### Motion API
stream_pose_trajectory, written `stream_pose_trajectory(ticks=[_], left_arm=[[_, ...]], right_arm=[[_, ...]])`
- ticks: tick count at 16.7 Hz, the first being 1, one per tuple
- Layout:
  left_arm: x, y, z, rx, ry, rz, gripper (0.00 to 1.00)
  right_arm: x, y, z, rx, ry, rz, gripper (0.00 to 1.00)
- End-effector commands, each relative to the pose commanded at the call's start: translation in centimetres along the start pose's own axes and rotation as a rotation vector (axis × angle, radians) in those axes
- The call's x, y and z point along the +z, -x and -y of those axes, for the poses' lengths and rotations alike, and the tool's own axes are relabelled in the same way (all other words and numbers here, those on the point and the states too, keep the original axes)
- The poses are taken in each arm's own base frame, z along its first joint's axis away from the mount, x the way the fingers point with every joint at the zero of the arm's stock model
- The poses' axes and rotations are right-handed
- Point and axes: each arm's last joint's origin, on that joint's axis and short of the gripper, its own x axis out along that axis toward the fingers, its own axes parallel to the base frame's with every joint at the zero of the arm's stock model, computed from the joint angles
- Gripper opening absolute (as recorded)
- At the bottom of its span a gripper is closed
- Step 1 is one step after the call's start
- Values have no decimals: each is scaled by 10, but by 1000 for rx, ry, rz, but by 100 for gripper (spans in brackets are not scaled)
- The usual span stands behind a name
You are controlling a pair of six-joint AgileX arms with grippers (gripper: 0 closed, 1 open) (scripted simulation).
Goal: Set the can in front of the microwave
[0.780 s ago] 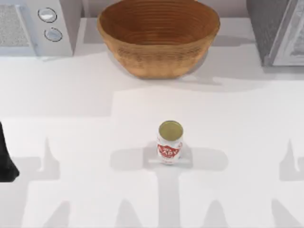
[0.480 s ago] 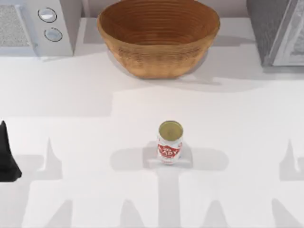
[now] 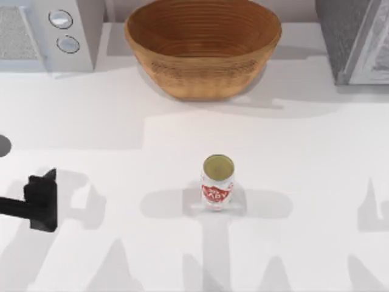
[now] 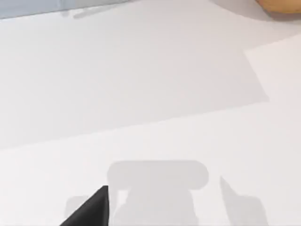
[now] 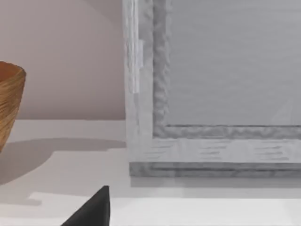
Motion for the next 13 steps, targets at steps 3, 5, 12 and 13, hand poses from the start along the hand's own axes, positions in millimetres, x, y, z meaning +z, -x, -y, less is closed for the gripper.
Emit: stream_pose_trajectory(ticks=[3, 5, 12, 13], left_arm=[[31, -20, 16, -77, -77, -267, 100], [51, -40, 32, -121, -142, -447, 100], [100, -129, 118, -216, -380, -928, 100], [104, -141, 132, -225, -407, -965, 100]], right_arm=[[0, 0, 0, 0, 0, 0, 100], [0, 0, 0, 0, 0, 0, 100], [0, 0, 0, 0, 0, 0, 100], [0, 0, 0, 0, 0, 0, 100]])
